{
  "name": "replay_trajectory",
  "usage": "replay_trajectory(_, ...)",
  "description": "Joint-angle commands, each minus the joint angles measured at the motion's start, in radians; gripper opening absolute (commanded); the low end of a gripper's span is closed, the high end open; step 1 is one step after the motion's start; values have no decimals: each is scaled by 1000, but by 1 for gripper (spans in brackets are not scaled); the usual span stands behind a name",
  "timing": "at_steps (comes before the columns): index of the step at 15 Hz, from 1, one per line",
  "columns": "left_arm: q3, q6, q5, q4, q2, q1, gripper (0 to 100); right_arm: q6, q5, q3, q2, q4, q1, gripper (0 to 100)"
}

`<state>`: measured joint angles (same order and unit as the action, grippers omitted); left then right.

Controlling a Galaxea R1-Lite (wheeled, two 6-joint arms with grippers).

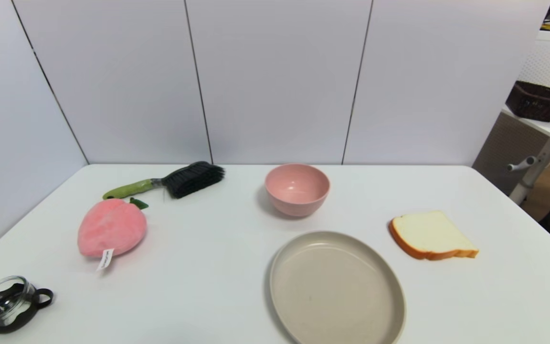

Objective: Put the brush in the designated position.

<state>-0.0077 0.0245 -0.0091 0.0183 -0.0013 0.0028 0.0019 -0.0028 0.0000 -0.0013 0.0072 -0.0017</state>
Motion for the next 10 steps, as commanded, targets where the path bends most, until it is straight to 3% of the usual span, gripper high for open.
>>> replay_trajectory(1, 0, 0, 0, 0, 1, 0, 100, 0, 0, 2, 1, 0, 0, 100)
replay_trajectory(8, -12, -8, 3, 11, 14, 0, 100, 0, 0, 2, 1, 0, 0, 100)
replay_trajectory(10, -137, -8, 1, -1, 193, 14, 100, 0, 0, 2, 1, 0, 0, 100)
